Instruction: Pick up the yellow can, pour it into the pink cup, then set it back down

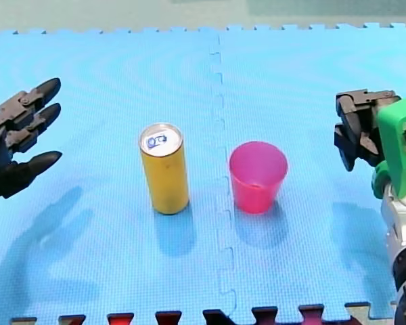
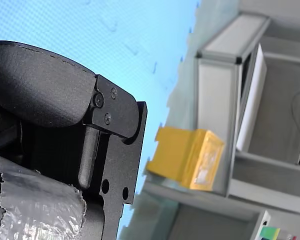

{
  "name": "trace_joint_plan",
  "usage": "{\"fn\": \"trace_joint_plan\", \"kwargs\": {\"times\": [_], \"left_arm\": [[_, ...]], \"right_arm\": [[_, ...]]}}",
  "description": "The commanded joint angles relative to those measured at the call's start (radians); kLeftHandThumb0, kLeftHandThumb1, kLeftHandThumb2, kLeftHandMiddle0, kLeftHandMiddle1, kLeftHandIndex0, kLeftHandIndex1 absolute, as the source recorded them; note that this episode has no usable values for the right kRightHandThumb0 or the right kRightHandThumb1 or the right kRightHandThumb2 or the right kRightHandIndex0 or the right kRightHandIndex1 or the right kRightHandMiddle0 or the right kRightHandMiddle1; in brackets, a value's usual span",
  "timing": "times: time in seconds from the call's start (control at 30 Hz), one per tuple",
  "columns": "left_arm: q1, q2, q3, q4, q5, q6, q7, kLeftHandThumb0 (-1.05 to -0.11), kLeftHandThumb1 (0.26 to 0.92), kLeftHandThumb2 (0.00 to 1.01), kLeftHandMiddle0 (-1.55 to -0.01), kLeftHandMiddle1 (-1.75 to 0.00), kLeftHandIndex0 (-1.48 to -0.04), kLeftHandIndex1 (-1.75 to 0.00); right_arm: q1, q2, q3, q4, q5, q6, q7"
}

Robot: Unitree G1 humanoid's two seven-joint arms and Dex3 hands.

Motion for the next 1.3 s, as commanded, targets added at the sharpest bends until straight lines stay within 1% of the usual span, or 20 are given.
{"fn": "trace_joint_plan", "kwargs": {"times": [0.0, 0.27, 0.63, 0.8, 0.97, 1.1, 1.27], "left_arm": [[-0.009, 0.003, 0.002, -0.006, -0.014, 0.006, -0.029, -1.048, 0.875, 0.00, -0.34, -0.01, -0.34, -0.01], [-0.028, -0.004, -0.005, -0.015, 0.001, 0.022, -0.027, -1.048, 0.871, 0.00, -0.37, -0.02, -0.35, -0.01], [-0.021, -0.037, -0.034, -0.048, 0.045, 0.043, 0.023, -1.048, 0.842, 0.00, -0.40, -0.02, -0.36, -0.01], [-0.022, -0.041, -0.054, -0.074, 0.075, 0.079, 0.046, -1.025, 0.818, 0.00, -0.40, -0.01, -0.36, 0.00], [-0.021, -0.048, -0.073, -0.095, 0.098, 0.107, 0.068, -1.009, 0.813, 0.00, -0.40, -0.01, -0.36, 0.00], [-0.014, -0.051, -0.088, -0.106, 0.119, 0.105, 0.081, -1.002, 0.809, 0.00, -0.40, 0.00, -0.35, 0.00], [-0.006, -0.047, -0.114, -0.114, 0.160, 0.095, 0.105, -0.991, 0.800, 0.00, -0.41, 0.00, -0.36, 0.00]], "right_arm": [[-0.005, -0.002, -0.003, 0.000, 0.007, 0.004, 0.002], [-0.004, 0.003, -0.005, -0.001, 0.008, 0.000, 0.005], [0.000, 0.011, -0.007, -0.002, 0.010, -0.004, 0.005], [0.001, 0.013, -0.011, -0.002, 0.016, -0.004, 0.014], [0.002, 0.015, -0.013, -0.003, 0.024, -0.004, 0.023], [0.003, 0.016, -0.018, -0.004, 0.031, -0.003, 0.033], [0.003, 0.017, -0.017, -0.005, 0.031, -0.003, 0.034]]}}
